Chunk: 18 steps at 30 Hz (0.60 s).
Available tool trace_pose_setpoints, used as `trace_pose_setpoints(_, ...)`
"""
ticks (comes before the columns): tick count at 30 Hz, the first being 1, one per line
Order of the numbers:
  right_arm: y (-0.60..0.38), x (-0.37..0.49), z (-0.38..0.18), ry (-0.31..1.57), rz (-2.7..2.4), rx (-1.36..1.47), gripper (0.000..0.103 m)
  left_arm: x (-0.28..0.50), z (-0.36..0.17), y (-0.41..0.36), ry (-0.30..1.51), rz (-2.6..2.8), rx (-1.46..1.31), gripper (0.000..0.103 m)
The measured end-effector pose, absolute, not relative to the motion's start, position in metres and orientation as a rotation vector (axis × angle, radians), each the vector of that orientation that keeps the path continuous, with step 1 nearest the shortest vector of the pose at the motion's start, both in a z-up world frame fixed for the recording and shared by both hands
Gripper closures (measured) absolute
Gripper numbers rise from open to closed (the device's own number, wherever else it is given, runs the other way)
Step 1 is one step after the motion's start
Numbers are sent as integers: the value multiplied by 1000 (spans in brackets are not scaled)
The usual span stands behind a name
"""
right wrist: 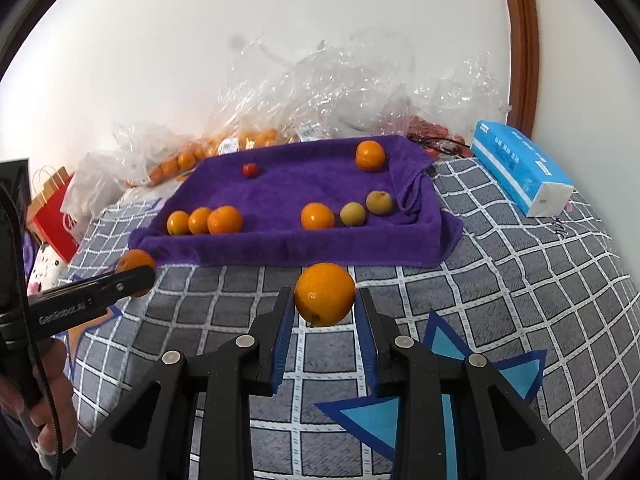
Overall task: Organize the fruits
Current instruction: 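Carry both held oranges up and over the purple towel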
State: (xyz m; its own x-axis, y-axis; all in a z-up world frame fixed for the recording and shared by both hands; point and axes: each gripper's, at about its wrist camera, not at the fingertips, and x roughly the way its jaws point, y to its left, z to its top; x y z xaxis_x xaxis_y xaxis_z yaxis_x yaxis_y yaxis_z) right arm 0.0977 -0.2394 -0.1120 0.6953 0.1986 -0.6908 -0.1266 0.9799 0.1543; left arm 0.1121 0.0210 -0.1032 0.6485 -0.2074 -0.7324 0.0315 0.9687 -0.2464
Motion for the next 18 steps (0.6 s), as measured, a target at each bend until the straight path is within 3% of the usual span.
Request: trace_pose_setpoints(18,-241,110,-91,764,161,130,72,116,-79,35,811,-128,-261,63)
